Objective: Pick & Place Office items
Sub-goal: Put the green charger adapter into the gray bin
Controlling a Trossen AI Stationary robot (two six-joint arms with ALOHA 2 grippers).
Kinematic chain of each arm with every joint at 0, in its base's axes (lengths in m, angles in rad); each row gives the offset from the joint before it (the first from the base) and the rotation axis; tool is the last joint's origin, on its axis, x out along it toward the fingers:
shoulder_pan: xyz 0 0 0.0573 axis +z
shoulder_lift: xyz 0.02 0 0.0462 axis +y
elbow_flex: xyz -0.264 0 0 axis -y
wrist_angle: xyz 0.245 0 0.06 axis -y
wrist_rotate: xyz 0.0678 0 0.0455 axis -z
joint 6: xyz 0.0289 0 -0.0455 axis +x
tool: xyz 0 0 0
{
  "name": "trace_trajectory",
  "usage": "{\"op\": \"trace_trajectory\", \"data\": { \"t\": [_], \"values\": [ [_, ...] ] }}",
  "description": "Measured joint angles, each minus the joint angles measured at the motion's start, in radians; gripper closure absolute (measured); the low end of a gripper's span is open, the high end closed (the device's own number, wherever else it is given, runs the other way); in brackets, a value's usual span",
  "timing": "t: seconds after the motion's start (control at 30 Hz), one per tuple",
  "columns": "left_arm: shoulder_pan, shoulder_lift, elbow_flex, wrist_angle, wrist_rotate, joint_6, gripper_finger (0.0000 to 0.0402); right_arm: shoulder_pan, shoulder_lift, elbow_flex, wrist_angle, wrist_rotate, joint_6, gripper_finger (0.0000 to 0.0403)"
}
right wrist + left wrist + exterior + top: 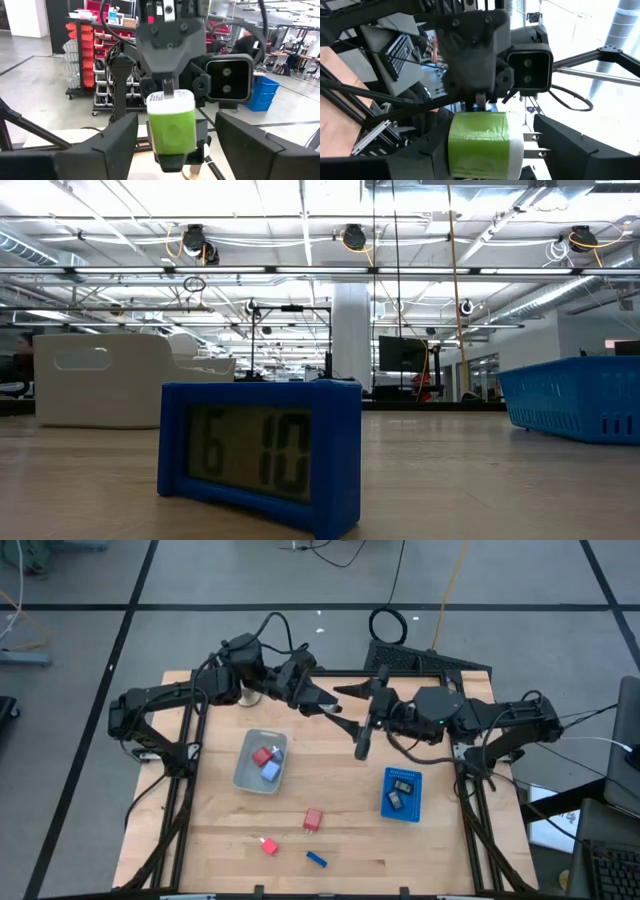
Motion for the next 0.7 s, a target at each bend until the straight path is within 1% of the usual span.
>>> {"op": "trace_trajectory", "data": {
  "t": [0.1, 0.2, 0.37, 0.53, 0.63, 0.7],
  "values": [
    [0.015, -0.002, 0.000, -0.002, 0.013, 0.001, 0.0168, 0.002, -0.022, 0.000, -0.012, 0.000, 0.008, 0.0133],
    [0.026, -0.009, 0.000, -0.004, 0.040, 0.002, 0.0168, 0.010, -0.052, 0.000, -0.064, 0.000, 0.044, 0.0124],
    [0.046, -0.015, 0.000, -0.030, 0.097, 0.024, 0.0156, 0.028, -0.087, 0.000, -0.227, 0.013, 0.149, 0.0114],
    [0.066, -0.032, 0.001, -0.197, 0.139, 0.152, 0.0168, 0.069, -0.087, 0.000, -0.349, 0.105, 0.226, 0.0113],
    [0.078, -0.051, 0.000, -0.272, 0.154, 0.208, 0.0168, 0.087, -0.087, 0.000, -0.400, 0.130, 0.287, 0.0112],
    [0.088, -0.069, 0.001, -0.294, 0.171, 0.238, 0.0165, 0.100, -0.087, 0.000, -0.435, 0.152, 0.320, 0.0112]
  ]
}}
